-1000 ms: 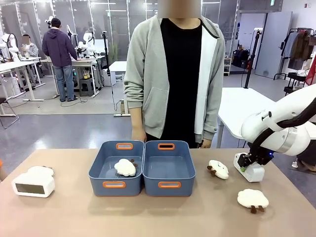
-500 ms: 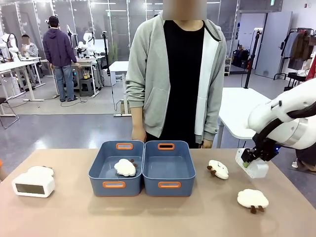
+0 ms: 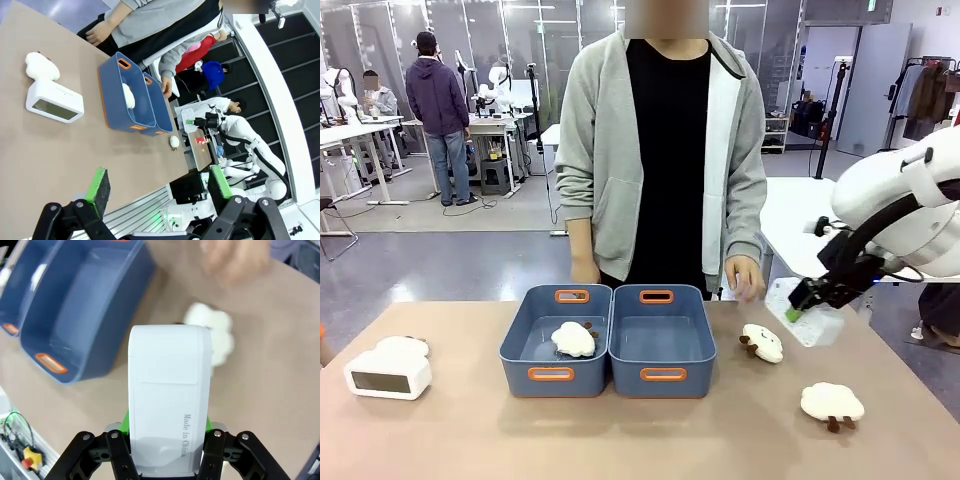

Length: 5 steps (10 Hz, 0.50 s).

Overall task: Sort the digital clocks into the basket.
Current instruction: Pick up the Digital clock from the table and place it into the empty Plastic storage basket.

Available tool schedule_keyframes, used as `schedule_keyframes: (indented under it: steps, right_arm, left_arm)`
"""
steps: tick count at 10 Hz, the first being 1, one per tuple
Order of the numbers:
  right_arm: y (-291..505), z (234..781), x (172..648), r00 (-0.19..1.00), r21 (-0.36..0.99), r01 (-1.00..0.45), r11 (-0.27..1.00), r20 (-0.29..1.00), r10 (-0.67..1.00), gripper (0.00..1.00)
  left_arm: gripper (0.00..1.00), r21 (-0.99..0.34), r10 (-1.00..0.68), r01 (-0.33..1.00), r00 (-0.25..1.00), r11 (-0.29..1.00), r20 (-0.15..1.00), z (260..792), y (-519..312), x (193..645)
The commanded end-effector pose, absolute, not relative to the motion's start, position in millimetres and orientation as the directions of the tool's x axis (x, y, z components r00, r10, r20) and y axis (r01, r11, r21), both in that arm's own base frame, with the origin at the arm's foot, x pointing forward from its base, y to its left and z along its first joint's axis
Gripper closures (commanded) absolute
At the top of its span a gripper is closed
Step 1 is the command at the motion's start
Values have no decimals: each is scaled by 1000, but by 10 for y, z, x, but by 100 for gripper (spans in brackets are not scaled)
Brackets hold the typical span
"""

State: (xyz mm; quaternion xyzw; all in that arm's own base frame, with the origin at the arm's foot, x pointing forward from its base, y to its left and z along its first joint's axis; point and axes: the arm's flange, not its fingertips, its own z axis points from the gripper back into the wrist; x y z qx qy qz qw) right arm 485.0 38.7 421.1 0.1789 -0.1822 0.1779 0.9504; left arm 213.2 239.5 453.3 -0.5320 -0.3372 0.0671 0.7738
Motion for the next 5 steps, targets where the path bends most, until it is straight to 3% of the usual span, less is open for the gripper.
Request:
schedule_keyframes:
  steps: [1, 4, 5]
  right_arm:
    - [956, 4186, 4825, 857, 270, -426, 864, 425, 290, 100]
    - [878, 4427, 4451, 843, 326, -457, 827, 456, 286, 100]
    - [798, 4518, 4059, 814, 319, -509, 800, 481, 326, 100]
  left_arm:
    - [0, -864, 464, 285, 750, 414, 470, 4542, 2422, 2138]
    - [0, -864, 464, 285, 750, 414, 470, 4542, 2422, 2138]
    - [0, -864, 464, 285, 750, 414, 470, 4542, 2422, 2138]
